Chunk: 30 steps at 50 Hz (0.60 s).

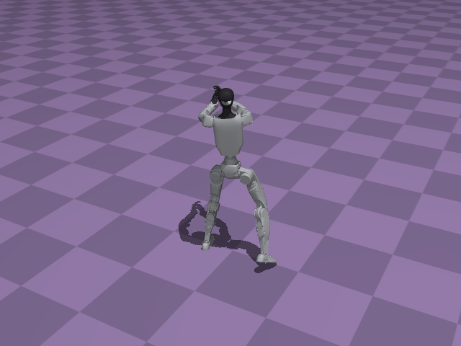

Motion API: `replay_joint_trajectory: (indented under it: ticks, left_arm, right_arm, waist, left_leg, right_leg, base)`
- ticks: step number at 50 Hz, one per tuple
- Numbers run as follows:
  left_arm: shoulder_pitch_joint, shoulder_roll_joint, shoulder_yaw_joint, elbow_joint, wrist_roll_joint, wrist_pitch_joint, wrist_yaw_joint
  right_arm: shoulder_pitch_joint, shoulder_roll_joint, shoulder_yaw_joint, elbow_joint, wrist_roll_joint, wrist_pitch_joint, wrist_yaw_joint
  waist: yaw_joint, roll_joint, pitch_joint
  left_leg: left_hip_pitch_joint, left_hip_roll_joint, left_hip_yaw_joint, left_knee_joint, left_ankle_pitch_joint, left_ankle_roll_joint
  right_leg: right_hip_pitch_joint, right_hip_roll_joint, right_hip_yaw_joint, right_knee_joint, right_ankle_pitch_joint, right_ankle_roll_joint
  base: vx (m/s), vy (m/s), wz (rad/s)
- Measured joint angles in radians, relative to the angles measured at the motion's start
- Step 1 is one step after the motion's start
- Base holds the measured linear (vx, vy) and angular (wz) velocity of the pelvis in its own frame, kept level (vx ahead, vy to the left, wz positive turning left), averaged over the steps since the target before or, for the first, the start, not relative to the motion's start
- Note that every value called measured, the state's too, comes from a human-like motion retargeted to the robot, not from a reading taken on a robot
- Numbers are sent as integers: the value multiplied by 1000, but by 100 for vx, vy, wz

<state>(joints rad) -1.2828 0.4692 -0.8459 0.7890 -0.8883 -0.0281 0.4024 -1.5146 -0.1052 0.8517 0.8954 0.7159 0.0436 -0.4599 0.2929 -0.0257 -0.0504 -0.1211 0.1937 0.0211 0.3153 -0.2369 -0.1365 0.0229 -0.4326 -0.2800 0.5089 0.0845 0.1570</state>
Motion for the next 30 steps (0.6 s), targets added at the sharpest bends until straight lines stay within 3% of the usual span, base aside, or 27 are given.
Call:
replay_joint_trajectory:
  ticks: [2,5,7,10,15,17,18,23,25,27,30]
  left_arm:
    - [81,24,75,-73,-78,-29,-44]
    - [138,56,194,-166,-132,-23,-132]
    - [157,93,219,-198,-84,-30,-144]
    - [176,178,205,-247,-54,-18,-134]
    - [169,235,185,-298,-68,-18,-99]
    - [178,273,184,-333,-65,-9,-122]
    - [182,297,184,-348,-45,10,-159]
    - [193,354,156,-406,-55,-17,-165]
    - [197,375,144,-419,-31,-5,-215]
    - [196,378,141,-429,-52,-23,-186]
    - [196,373,136,-432,-30,-23,-184]
  right_arm:
    - [-15,43,64,48,16,20,-16]
    - [-38,100,-78,152,132,34,9]
    - [-43,128,-146,199,177,29,-1]
    - [-53,183,-177,214,237,16,-1]
    - [-74,188,-140,145,243,-24,-48]
    - [-76,182,-115,117,201,-4,-17]
    - [-85,166,-85,111,106,63,71]
    - [-77,163,-40,51,127,20,38]
    - [-89,136,-2,48,-28,106,190]
    - [-71,145,-19,27,95,27,67]
    - [-52,132,-10,9,120,24,71]
  waist:
    - [87,-44,10]
    - [215,-85,55]
    - [276,-117,99]
    - [330,-111,90]
    - [397,-114,125]
    - [393,-128,149]
    - [388,-137,160]
    - [381,-155,178]
    - [376,-165,176]
    - [368,-168,175]
    - [348,-169,166]
  left_leg:
    - [-8,-41,-92,-58,40,-31]
    - [-21,-88,-236,-135,96,-96]
    - [0,-186,-319,-193,123,-125]
    - [-7,-128,-458,-294,159,-125]
    - [-4,-90,-617,-403,190,15]
    - [4,-100,-665,-403,172,25]
    - [7,-109,-684,-403,164,21]
    - [23,-105,-714,-403,136,-18]
    - [19,-102,-704,-403,130,-22]
    - [21,-97,-689,-403,127,-39]
    - [26,-96,-663,-403,130,-52]
  right_leg:
    - [20,17,63,3,53,16]
    - [59,76,186,-7,124,35]
    - [98,64,324,-14,153,90]
    - [115,226,479,-29,222,73]
    - [167,424,722,-77,350,105]
    - [203,463,767,-84,370,105]
    - [215,472,782,-84,371,105]
    - [236,499,764,-81,390,105]
    - [217,496,747,-61,393,105]
    - [210,491,743,-54,390,105]
    - [208,473,750,-54,376,105]
  base:
    - [16,20,270]
    - [15,19,276]
    - [17,33,265]
    - [10,-8,227]
    - [17,-19,176]
    - [29,-26,146]
    - [28,-22,116]
    - [15,-13,39]
    - [-2,1,-24]
    - [-7,7,-37]
    - [-10,10,-45]
